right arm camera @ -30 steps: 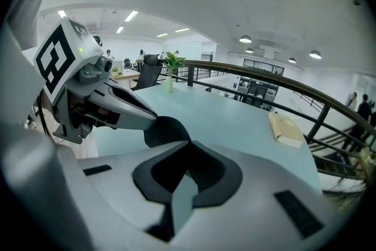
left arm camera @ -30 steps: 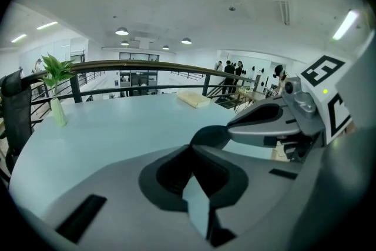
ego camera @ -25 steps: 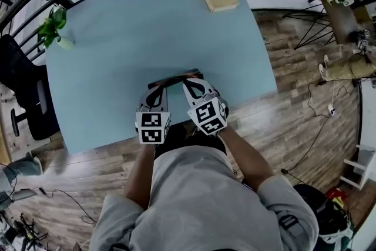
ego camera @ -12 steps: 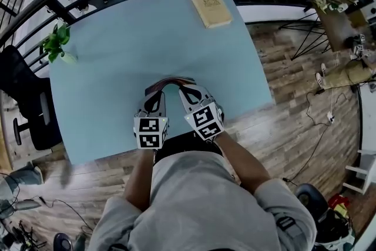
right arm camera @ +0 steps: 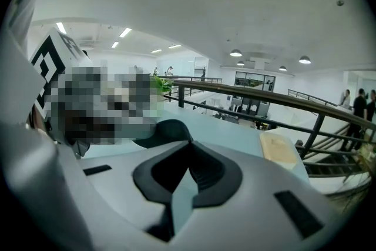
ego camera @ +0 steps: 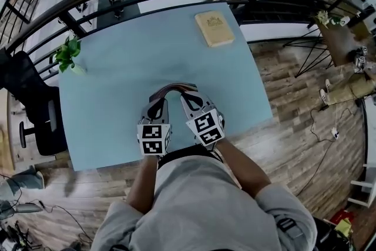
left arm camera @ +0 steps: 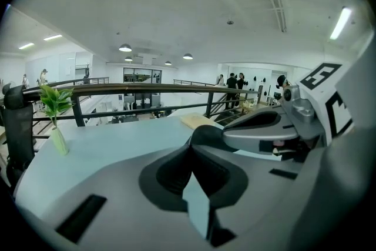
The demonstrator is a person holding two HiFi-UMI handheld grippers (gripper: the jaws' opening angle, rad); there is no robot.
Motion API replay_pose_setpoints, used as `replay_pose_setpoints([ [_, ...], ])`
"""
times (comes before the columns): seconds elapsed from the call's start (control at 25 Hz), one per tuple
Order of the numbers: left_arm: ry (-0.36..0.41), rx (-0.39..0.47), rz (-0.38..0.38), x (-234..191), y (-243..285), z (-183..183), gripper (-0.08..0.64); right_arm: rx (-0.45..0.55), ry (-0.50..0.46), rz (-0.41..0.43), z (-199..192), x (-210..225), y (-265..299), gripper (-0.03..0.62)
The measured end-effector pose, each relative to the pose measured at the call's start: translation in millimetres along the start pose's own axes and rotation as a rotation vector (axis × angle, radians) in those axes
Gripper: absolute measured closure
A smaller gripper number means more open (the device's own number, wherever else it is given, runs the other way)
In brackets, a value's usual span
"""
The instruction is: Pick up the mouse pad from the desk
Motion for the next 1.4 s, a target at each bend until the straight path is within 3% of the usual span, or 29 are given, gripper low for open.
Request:
replay_pose_setpoints([
  [0.64,0.037,0.186,-0.018,16.4,-6.8,64.5,0.535,0.182,-0.051,-0.071,65.3,18.5,-26.9,0.575],
  [1.08,0.058,0.252,-0.063,34.7,-8.0,90.1,0.535,0.265,-0.046,-0.114,84.6,31.7,-50.3,0.575],
  [1.4,0.067,0.263,-0.076,40.4,-3.3,97.0,0.535,0.268,-0.053,-0.114,86.7,37.6,-55.0,0.575],
])
Point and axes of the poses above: the fingertips, and each gripper's own axes: y forward along the fingers, x to its right, z out of its top, the point moved 9 cm from there along -y, backward along the fingers, and after that the axes turned 11 degrees about x, right-handed, at the moved point
